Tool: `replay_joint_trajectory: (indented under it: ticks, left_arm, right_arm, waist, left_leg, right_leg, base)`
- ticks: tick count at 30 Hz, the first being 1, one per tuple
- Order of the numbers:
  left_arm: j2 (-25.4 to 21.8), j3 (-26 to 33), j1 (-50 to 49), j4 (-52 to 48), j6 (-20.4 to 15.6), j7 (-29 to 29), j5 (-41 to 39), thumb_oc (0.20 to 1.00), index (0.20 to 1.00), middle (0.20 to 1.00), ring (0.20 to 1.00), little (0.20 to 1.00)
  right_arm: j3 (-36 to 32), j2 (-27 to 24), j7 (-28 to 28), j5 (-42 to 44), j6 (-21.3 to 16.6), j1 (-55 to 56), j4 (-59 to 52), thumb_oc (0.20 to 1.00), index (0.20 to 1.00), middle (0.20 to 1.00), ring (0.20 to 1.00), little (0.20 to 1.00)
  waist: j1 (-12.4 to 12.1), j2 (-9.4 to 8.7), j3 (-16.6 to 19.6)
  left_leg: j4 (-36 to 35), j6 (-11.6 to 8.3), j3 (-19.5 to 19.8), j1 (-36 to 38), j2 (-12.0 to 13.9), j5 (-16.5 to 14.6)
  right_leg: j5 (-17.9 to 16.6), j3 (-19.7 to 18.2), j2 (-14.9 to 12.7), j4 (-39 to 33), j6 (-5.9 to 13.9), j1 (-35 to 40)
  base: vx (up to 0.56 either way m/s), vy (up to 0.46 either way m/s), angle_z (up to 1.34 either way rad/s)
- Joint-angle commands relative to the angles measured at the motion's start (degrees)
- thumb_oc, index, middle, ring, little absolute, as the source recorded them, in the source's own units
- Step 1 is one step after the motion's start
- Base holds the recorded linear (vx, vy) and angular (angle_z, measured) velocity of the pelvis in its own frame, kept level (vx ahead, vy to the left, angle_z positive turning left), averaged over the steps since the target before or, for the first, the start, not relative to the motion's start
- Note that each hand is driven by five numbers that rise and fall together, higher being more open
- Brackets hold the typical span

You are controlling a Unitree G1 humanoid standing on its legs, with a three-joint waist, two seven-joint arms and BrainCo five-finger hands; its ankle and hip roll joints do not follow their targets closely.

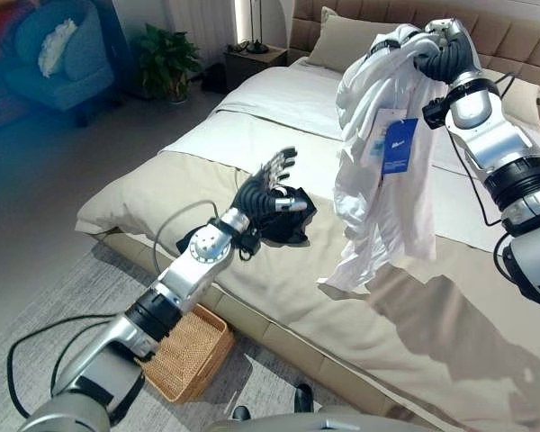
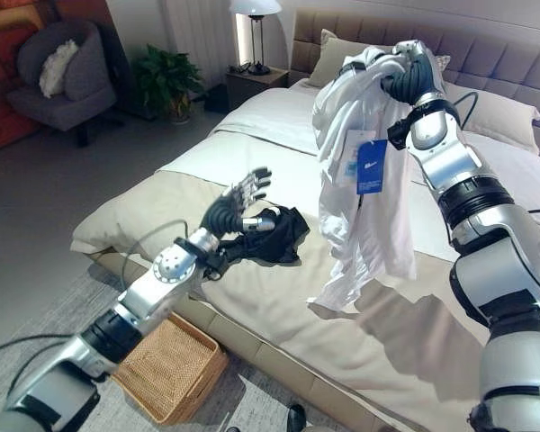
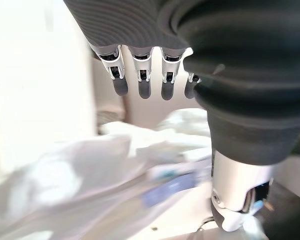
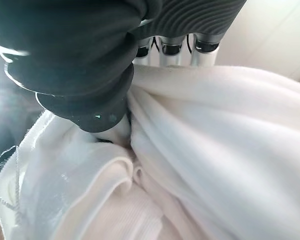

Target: Pick up clothes into the bucket

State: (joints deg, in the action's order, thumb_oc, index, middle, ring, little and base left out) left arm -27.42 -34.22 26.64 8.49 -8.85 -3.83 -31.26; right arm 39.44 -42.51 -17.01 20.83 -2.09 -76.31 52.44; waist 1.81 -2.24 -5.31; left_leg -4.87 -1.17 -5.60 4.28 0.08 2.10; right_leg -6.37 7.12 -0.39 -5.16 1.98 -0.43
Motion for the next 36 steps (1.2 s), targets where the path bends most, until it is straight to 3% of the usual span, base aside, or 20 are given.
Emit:
replay_joint_trajectory:
  ticks: [1, 7, 14, 20, 26, 28, 30, 36]
  left_arm:
    - [-1.0, 0.5, 1.7, -0.4, -1.9, 0.4, -2.1, 1.000, 1.000, 1.000, 1.000, 1.000]
    - [-0.5, 0.6, -2.9, 0.4, -1.2, 1.4, -3.5, 1.000, 1.000, 1.000, 1.000, 1.000]
    - [1.2, -1.5, -5.2, 5.2, 0.4, 1.3, -2.6, 1.000, 1.000, 1.000, 1.000, 1.000]
    - [2.2, -2.1, -7.4, 6.4, 1.1, 1.1, -2.6, 1.000, 1.000, 1.000, 1.000, 1.000]
    - [1.7, -1.3, -10.3, 6.3, 0.8, 1.0, -2.4, 1.000, 1.000, 1.000, 1.000, 1.000]
    - [0.5, -0.2, -11.5, 6.0, 0.3, 1.6, -1.9, 1.000, 1.000, 1.000, 1.000, 1.000]
    - [-0.3, 0.6, -13.2, 5.1, 0.0, 2.3, -1.8, 1.000, 1.000, 1.000, 1.000, 1.000]
    - [-1.5, 3.5, -17.3, 4.7, -0.4, 3.0, -1.1, 1.000, 1.000, 1.000, 1.000, 1.000]
  right_arm:
    - [-2.5, -1.3, -2.2, 6.8, -6.1, -18.6, 6.1, 0.200, 0.200, 0.200, 0.200, 0.200]
    - [-2.8, 0.5, -0.3, 18.8, -8.4, -23.3, 11.5, 0.200, 0.200, 0.200, 0.200, 0.200]
    - [-11.8, 0.3, -10.3, 23.9, -15.1, -27.6, 12.4, 0.200, 0.200, 0.200, 0.200, 0.200]
    - [-13.4, -3.2, -13.1, 24.3, -14.6, -27.8, 15.2, 0.200, 0.200, 0.200, 0.200, 0.200]
    - [-10.6, -4.4, -11.0, 16.2, -10.5, -21.9, 14.0, 0.200, 0.200, 0.200, 0.200, 0.200]
    - [-3.0, -6.2, -6.7, 5.7, -6.0, -20.3, 16.0, 0.200, 0.200, 0.200, 0.200, 0.200]
    - [1.5, -7.4, -4.2, 0.5, -4.0, -20.1, 16.5, 0.200, 0.200, 0.200, 0.200, 0.200]
    - [5.5, -6.9, -1.1, -8.9, -2.6, -17.2, 16.3, 0.200, 0.200, 0.200, 0.200, 0.200]
  waist:
    - [-2.1, -5.36, 0.0]
    - [-3.5, -6.62, -1.3]
    - [-4.7, -6.21, -0.7]
    - [-5.2, -5.29, -0.9]
    - [-4.6, -3.86, -3.2]
    - [-4.3, -3.86, -4.1]
    - [-4.0, -3.79, -4.7]
    - [-3.3, -2.88, -6.4]
  left_leg:
    - [3.0, -2.28, -0.7, -1.6, 2.3, -2.5]
    - [3.5, -2.39, 0.3, -3.8, 2.3, -2.1]
    - [3.2, -2.18, 1.7, -4.4, 1.9, -2.3]
    - [2.8, -2.19, 2.5, -4.6, 1.6, -2.1]
    - [3.1, -2.08, 2.6, -6.5, 1.3, -1.5]
    - [3.3, -2.20, 2.2, -7.0, 1.4, -1.5]
    - [3.4, -2.17, 2.0, -7.7, 1.3, -1.0]
    - [3.7, -2.16, 1.3, -9.0, 1.4, -0.6]
  right_leg:
    - [2.3, 1.8, -5.0, 1.3, 6.91, 2.9]
    - [1.9, 2.7, -4.8, 1.2, 6.94, 1.4]
    - [2.4, 3.9, -5.0, 1.0, 7.11, 1.3]
    - [2.7, 4.5, -5.2, 0.7, 7.01, 1.3]
    - [2.0, 4.3, -5.5, 0.9, 6.79, -0.9]
    - [1.9, 4.1, -5.5, 1.2, 6.74, -1.7]
    - [1.4, 3.8, -5.5, 1.3, 6.64, -2.6]
    - [0.8, 2.6, -5.5, 1.7, 6.48, -4.7]
  base:
    - [-0.02, -0.007, 0.05]
    - [-0.03, -0.008, 0.10]
    - [0.04, 0.007, 0.11]
    - [0.02, 0.012, 0.05]
    - [-0.07, 0.007, 0.05]
    - [-0.08, -0.001, 0.01]
    - [-0.07, -0.008, -0.04]
    - [-0.05, -0.004, -0.10]
